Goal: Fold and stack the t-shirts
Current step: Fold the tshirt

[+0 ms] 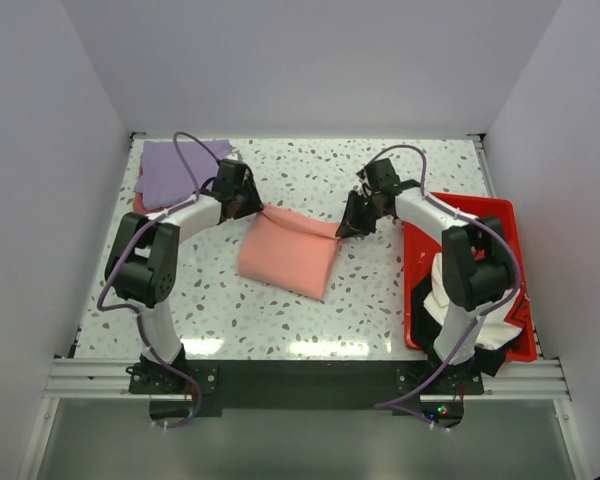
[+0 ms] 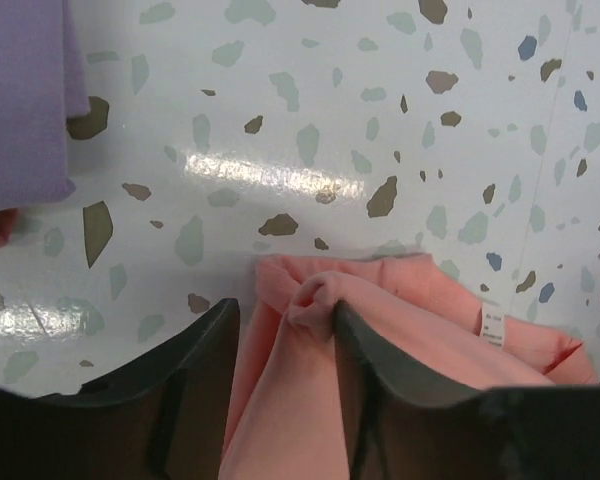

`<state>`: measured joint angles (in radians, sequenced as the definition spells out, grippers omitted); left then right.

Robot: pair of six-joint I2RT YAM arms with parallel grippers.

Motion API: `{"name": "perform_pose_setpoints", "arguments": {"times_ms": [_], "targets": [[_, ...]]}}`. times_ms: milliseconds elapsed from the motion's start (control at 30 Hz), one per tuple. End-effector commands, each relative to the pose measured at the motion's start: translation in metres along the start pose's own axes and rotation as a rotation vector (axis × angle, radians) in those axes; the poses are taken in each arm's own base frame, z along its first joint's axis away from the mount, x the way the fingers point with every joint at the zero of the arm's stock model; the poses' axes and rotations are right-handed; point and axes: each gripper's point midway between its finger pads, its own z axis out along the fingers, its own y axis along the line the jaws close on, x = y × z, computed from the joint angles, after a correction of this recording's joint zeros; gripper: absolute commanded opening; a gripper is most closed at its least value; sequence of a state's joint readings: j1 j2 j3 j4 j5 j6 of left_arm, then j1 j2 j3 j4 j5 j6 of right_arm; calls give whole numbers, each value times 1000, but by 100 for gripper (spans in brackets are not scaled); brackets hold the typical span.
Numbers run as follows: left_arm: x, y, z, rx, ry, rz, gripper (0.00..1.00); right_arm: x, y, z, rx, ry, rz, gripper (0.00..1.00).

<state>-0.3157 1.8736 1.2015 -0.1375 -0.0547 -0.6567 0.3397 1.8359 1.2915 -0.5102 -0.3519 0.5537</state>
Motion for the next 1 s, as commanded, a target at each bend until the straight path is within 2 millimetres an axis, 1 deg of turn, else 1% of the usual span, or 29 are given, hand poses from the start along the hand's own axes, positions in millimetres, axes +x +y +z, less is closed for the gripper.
{"name": "perform_pose_setpoints", "arguments": {"times_ms": [0,33,67,100,133,167,200,233,267,300,333,367,400,433,467,500,533,567,600,667,700,767,800,867,900,933,967], "targets": [[-42,-17,-19,58,-104,16,51,-29,7,-11,-7,-65,-28,27],[-44,-20,-24,69,-108,18,58,-34,14,-16,-29,-75,-42,31],[-50,-23,-35,84,-125,21,69,-36,20,-22,-48,-82,-52,54],[-52,-25,-41,95,-131,21,75,-36,29,-27,-85,-79,-66,65],[-52,-27,-47,105,-133,22,82,-37,36,-32,-108,-93,-76,94],[-53,-28,-58,119,-142,19,100,-37,46,-44,-142,-114,-90,99],[-50,-31,-64,139,-138,16,100,-38,56,-51,-184,-135,-105,99],[-43,-27,-68,140,-136,15,100,-30,64,-61,-215,-139,-121,99],[-45,-34,-83,180,-151,12,100,-24,72,-65,-234,-143,-143,99],[-42,-39,-90,203,-154,8,100,-18,76,-67,-245,-141,-160,99],[-31,-38,-93,209,-144,7,100,-7,78,-67,-259,-119,-169,99],[-29,-45,-106,249,-152,-1,100,3,90,-70,-285,-116,-200,99],[-12,-46,-107,272,-130,6,100,14,92,-65,-293,-96,-210,99],[-4,-49,-109,292,-118,3,100,20,97,-63,-303,-86,-222,99],[6,-56,-116,332,-99,1,100,30,107,-57,-318,-70,-245,99],[14,-57,-117,341,-85,-2,100,36,110,-52,-325,-52,-254,99],[28,-52,-114,334,-57,-6,100,40,114,-48,-328,-41,-263,99],[31,-58,-116,365,-57,-8,100,45,120,-43,-336,-30,-280,99],[36,-59,-116,372,-46,-12,100,47,120,-33,-332,-12,-280,99],[48,-56,-113,379,-22,-18,100,42,128,-26,-361,-25,-277,99],[55,-51,-111,370,-13,-23,100,40,129,-18,-366,-20,-273,99],[62,-48,-109,373,-1,-29,100,36,130,-8,-366,-9,-275,99],[69,-45,-107,378,12,-33,100,33,132,1,-366,7,-275,99],[78,-44,-105,386,44,-44,100,24,131,9,-349,-15,-284,99],[81,-43,-103,389,53,-43,100,13,132,13,-328,-46,-288,99],[87,-40,-99,381,67,-40,100,9,123,23,-306,-33,-268,99],[88,-38,-97,372,71,-38,100,4,121,27,-300,-38,-257,99]]}}
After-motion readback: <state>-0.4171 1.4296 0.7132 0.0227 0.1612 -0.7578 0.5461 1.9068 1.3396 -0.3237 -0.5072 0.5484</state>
